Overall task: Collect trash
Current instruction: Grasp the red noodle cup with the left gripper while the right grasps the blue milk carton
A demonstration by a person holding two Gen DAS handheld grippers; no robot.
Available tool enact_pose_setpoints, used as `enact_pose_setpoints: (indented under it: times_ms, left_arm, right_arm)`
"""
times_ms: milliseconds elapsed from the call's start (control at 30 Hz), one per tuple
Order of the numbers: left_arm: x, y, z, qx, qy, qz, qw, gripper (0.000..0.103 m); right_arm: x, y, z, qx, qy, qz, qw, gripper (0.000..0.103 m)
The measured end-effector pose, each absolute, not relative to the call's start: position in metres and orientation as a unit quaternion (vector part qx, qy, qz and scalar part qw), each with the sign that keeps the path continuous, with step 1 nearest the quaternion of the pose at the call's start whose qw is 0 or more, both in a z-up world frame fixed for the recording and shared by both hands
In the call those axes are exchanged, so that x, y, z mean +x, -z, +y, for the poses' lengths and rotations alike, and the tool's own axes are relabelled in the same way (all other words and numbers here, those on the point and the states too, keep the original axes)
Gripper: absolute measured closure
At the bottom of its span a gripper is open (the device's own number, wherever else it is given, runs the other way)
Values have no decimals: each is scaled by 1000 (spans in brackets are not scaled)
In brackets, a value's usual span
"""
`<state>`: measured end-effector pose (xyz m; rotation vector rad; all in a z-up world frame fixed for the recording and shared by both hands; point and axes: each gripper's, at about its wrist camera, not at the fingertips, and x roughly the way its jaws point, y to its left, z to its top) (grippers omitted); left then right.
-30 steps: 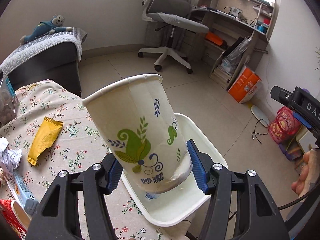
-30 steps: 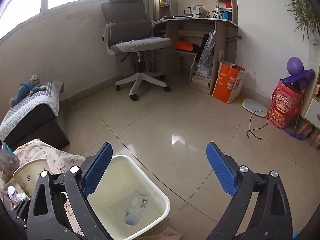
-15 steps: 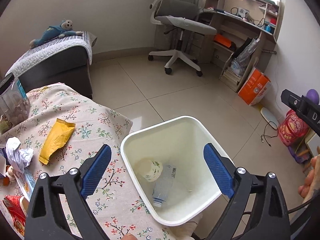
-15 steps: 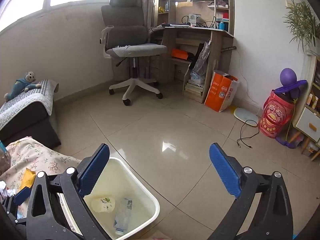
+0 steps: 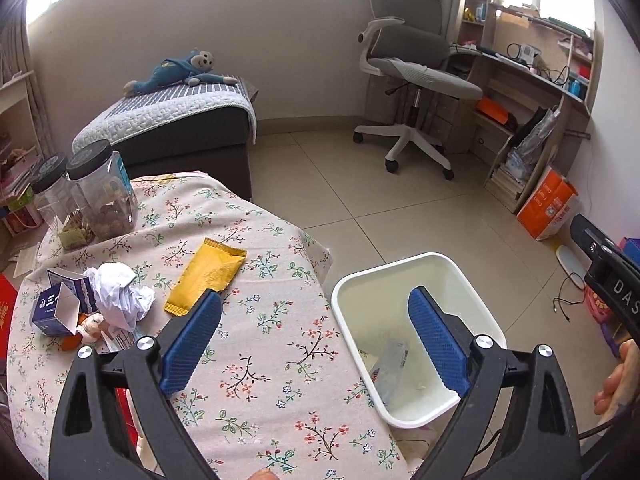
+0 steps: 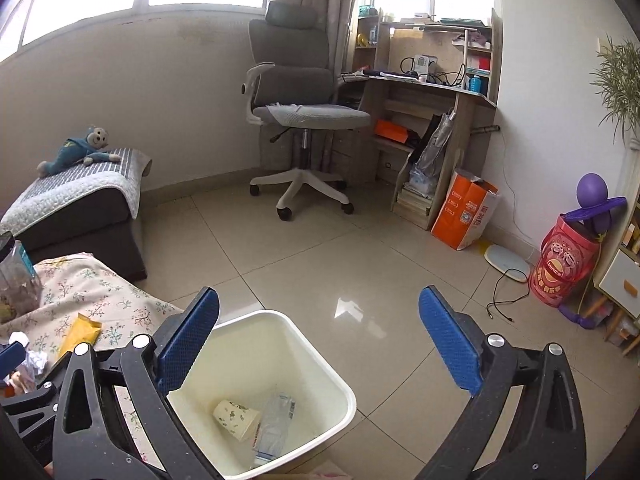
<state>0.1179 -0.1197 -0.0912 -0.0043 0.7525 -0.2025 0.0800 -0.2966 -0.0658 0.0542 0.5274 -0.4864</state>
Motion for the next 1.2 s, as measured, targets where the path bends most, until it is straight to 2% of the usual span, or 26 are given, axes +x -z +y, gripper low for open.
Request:
enact_pose_setpoints:
  times_ms: [733, 1200]
  left_arm:
    - [82, 83, -12, 4, 11, 371, 928, 9]
    - [90, 143, 64, 3, 47, 519, 854, 9]
  right_arm:
    - [76, 81, -183, -54, 110, 282, 952, 7]
    - [83, 85, -126, -60, 41, 306, 949, 7]
